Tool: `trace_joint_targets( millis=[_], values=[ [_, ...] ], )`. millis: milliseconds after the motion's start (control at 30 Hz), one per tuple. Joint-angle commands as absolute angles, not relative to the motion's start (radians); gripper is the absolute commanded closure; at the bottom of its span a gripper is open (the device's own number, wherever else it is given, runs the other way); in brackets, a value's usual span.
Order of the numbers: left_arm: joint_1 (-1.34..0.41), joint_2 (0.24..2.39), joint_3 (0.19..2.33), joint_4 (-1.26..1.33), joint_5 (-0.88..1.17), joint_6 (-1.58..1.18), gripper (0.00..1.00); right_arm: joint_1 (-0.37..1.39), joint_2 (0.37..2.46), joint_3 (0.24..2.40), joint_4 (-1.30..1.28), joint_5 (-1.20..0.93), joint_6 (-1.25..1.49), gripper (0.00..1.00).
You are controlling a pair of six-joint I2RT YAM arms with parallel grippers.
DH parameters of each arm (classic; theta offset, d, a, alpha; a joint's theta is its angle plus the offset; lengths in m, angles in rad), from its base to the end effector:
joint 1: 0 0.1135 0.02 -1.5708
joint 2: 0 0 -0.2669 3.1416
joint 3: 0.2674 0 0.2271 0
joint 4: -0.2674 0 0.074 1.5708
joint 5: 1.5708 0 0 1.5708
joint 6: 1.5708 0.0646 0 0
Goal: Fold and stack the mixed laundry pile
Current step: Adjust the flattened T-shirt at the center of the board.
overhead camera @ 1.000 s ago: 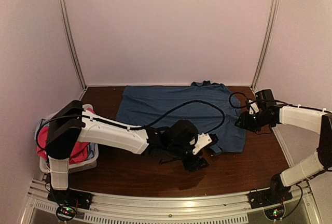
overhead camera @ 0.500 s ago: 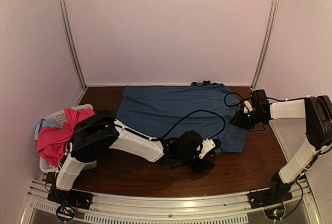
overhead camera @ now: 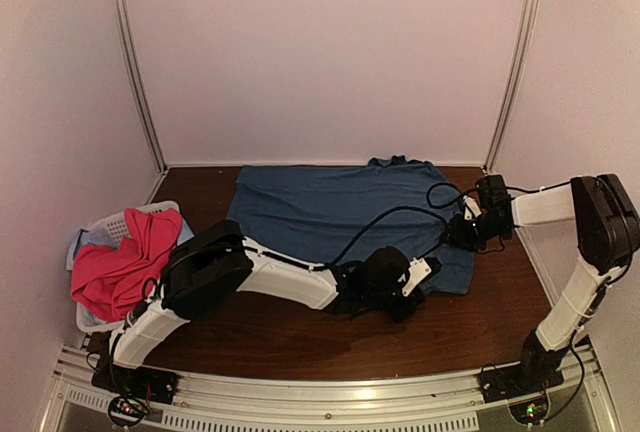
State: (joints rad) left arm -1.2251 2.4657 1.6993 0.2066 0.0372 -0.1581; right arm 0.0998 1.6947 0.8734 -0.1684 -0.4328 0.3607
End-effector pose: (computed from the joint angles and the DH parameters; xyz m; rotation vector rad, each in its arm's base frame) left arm 0.1824 -0.5136 0.0982 1.1654 1.9276 -0.8273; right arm 0.3147 0.0587 0.1480 0.1675 2.5807 0.7284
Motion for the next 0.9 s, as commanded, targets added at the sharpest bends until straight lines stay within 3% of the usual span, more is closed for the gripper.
trace_joint_targets(
  millis=[0,67,200,400,533,767,867],
  values=[
    [-1.229,2.412,1.696,0.101,0.090,-0.148,0.92,0.095,1.725,0.908,-0.173,-0.402,0.329,0.63],
    [-1.243,2.319,1.603,0.167,0.119,-0.157,1.00,0.095,1.735,0.911,-0.173,-0.391,0.326,0.64],
    [-1.254,2.183,1.491,0.234,0.135,-0.167,1.00,0.094,1.744,0.913,-0.169,-0.387,0.325,0.64],
    [-1.256,2.152,1.461,0.251,0.115,-0.177,1.00,0.092,1.738,0.927,-0.173,-0.401,0.331,0.65],
    [-1.257,2.206,1.477,0.238,0.029,-0.189,0.73,0.092,1.741,0.943,-0.179,-0.403,0.330,0.65],
    [-1.267,2.313,1.494,0.280,-0.010,-0.146,0.69,0.092,1.748,0.952,-0.182,-0.407,0.329,0.65],
    [-1.267,2.369,1.531,0.281,-0.057,-0.153,0.62,0.092,1.753,0.951,-0.181,-0.406,0.329,0.65]
  ],
)
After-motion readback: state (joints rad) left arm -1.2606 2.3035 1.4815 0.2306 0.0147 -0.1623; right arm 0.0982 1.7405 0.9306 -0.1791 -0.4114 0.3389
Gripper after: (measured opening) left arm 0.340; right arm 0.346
